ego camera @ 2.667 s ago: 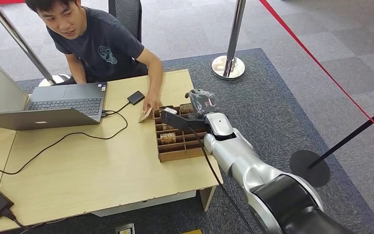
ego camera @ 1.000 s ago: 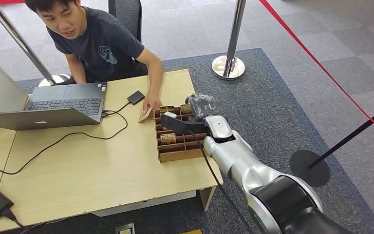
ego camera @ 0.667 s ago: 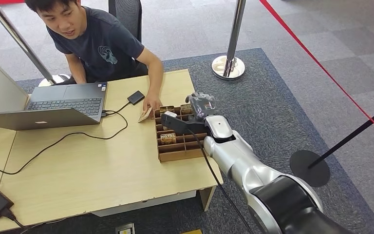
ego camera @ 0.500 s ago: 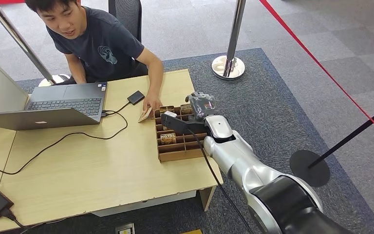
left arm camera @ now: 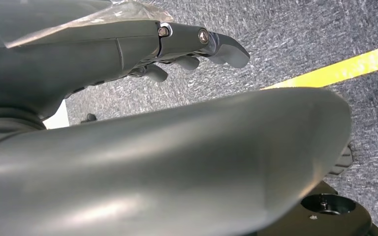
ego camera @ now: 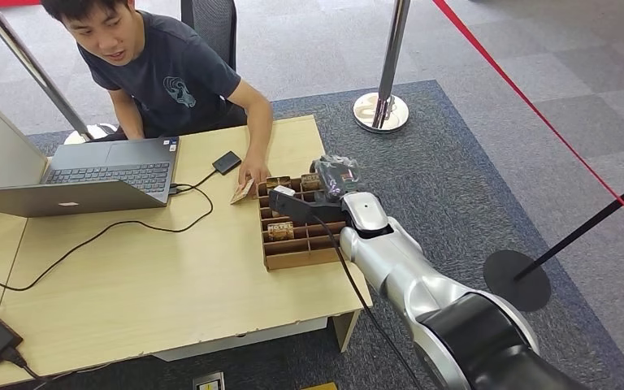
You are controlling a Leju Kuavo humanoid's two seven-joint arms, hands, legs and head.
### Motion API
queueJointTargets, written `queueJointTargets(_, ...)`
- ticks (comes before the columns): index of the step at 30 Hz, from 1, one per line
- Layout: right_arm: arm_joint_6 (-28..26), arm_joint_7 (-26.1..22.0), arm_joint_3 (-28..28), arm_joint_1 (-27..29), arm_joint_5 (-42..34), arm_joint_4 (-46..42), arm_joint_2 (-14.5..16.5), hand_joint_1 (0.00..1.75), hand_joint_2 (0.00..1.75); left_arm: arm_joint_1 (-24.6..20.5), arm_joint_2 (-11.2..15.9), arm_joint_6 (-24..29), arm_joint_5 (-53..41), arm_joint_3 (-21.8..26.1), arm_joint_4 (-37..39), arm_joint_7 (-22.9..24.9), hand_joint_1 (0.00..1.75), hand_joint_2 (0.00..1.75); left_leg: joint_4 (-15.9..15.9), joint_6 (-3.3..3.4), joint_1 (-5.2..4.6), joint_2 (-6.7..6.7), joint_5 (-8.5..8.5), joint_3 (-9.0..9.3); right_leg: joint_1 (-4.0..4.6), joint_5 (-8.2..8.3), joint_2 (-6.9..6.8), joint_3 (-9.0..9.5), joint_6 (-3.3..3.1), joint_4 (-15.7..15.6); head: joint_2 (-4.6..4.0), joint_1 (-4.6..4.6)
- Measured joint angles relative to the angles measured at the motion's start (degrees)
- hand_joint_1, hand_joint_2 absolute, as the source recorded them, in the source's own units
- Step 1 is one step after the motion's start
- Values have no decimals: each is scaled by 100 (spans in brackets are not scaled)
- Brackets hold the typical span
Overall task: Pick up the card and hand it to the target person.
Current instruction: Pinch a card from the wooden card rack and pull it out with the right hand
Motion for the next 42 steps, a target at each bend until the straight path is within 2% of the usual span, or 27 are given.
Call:
queueJointTargets(11,-38,-13,-4,1,17,0,-11,71,175,0,-5,-4,-9,-1,0,0,0,0,0,0,0,0,0,0,0,0,0,0,0,0,0,-1)
queueJointTargets(15,-68,-25,-11,0,19,0,-26,73,175,-1,-7,-4,-9,-1,0,0,0,0,0,0,0,0,0,0,0,0,0,-1,0,0,0,1)
queueJointTargets(16,-75,-28,-15,0,22,1,-30,75,175,-1,-7,-4,-9,-1,1,0,0,0,0,0,0,0,0,-1,0,0,0,-1,0,0,0,1)
queueJointTargets(20,-126,-40,-43,-1,45,1,-34,119,175,-2,-9,-4,-9,-4,2,0,0,0,0,0,0,0,0,-1,0,0,0,-1,0,0,0,0)
queueJointTargets(33,-249,-111,-52,-17,102,-27,-39,120,175,-7,-20,-4,-11,-5,2,0,0,0,0,0,0,1,0,0,0,0,0,-1,0,0,0,-1)
queueJointTargets(36,-248,-111,-52,-17,128,-27,-37,132,175,-8,-22,-4,-9,-5,2,0,0,0,0,0,0,1,0,0,0,0,0,0,0,0,0,0)
queueJointTargets(40,-244,-111,-52,-15,145,-26,-27,171,175,-8,-24,-12,-5,-5,2,0,0,0,0,0,0,1,0,1,0,1,0,1,0,0,0,0)
queueJointTargets(42,-246,-117,-51,-13,150,-26,-24,175,175,-8,-24,-26,-4,-5,2,0,0,0,0,0,0,0,1,1,0,1,0,1,0,1,0,0)
